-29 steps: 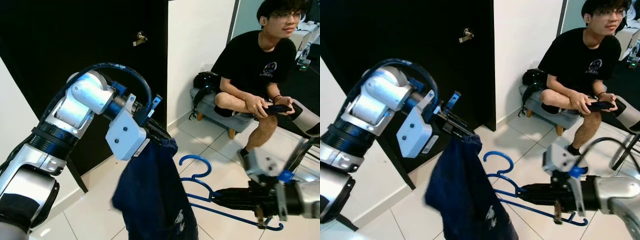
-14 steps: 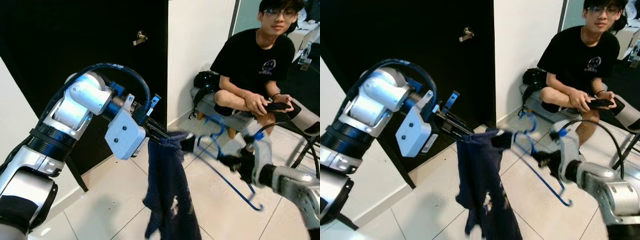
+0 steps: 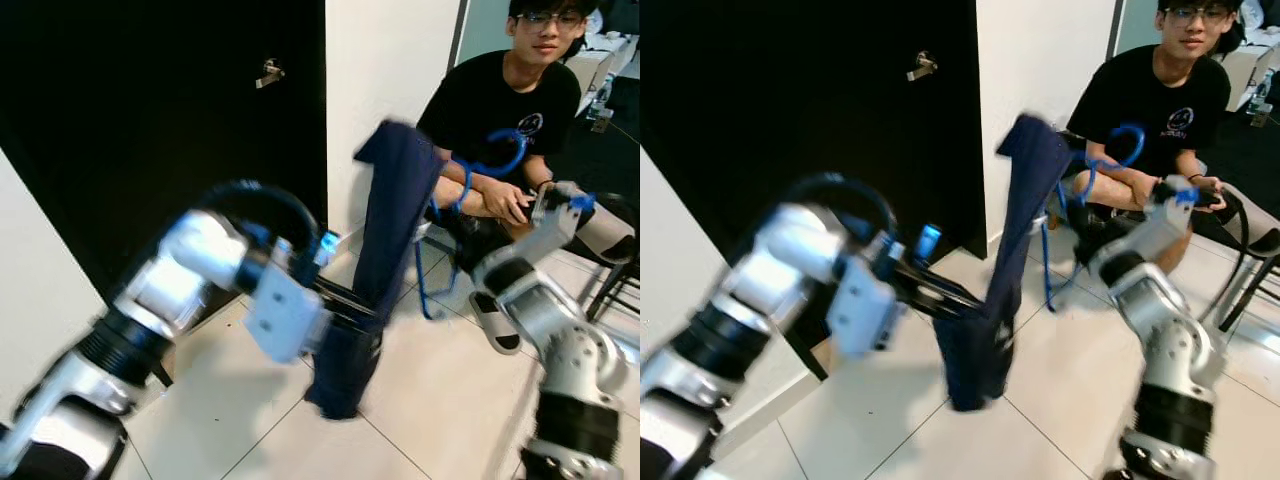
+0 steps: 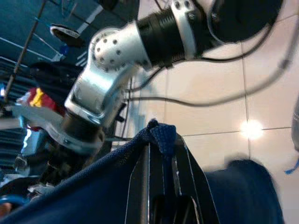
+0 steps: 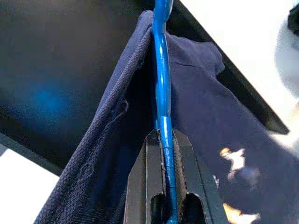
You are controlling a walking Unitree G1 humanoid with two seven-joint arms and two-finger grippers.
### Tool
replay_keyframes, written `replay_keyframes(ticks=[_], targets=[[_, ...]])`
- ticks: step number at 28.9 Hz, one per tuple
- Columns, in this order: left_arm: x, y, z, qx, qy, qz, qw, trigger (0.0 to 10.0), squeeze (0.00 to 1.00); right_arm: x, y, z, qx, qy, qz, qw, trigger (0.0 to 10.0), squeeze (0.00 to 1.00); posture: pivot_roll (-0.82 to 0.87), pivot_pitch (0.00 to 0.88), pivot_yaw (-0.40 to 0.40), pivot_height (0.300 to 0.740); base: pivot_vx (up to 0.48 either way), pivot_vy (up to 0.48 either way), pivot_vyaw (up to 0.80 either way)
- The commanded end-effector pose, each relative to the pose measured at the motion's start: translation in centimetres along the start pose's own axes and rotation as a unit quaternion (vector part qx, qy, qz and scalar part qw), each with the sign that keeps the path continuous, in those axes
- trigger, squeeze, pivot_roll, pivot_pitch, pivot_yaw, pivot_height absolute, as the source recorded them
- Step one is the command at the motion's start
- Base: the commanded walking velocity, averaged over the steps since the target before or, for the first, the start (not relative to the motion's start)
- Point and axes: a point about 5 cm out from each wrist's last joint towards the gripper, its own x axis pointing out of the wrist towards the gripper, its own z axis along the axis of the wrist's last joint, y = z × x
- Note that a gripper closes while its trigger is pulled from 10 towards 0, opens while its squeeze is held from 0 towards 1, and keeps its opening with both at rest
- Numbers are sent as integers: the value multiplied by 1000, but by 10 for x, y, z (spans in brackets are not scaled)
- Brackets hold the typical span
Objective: Hang hanger
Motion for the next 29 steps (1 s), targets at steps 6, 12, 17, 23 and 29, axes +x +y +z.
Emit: replay_keyframes(ticks=[6,12,17,23,29], targets=[[39,-4,12,-7,-50,30,998,10000,0,15,18,-10,52,-14,-8,999,10000,0,-33,0,58,740,0,0,0],[45,5,8,-25,-43,87,995,10000,0,23,32,-35,49,43,3,998,10000,0,-26,0,57,740,0,0,0],[9,17,-20,-6,79,160,984,10000,0,22,31,-20,126,1,11,992,10000,0,-24,0,71,740,0,0,0],[-32,26,-36,30,189,197,962,10000,0,20,35,-10,167,-33,38,985,10000,0,-21,0,72,740,0,0,0],[-85,37,-40,77,297,217,927,10000,0,15,50,-2,203,-75,92,972,10000,0,-10,2,67,740,0,0,0]])
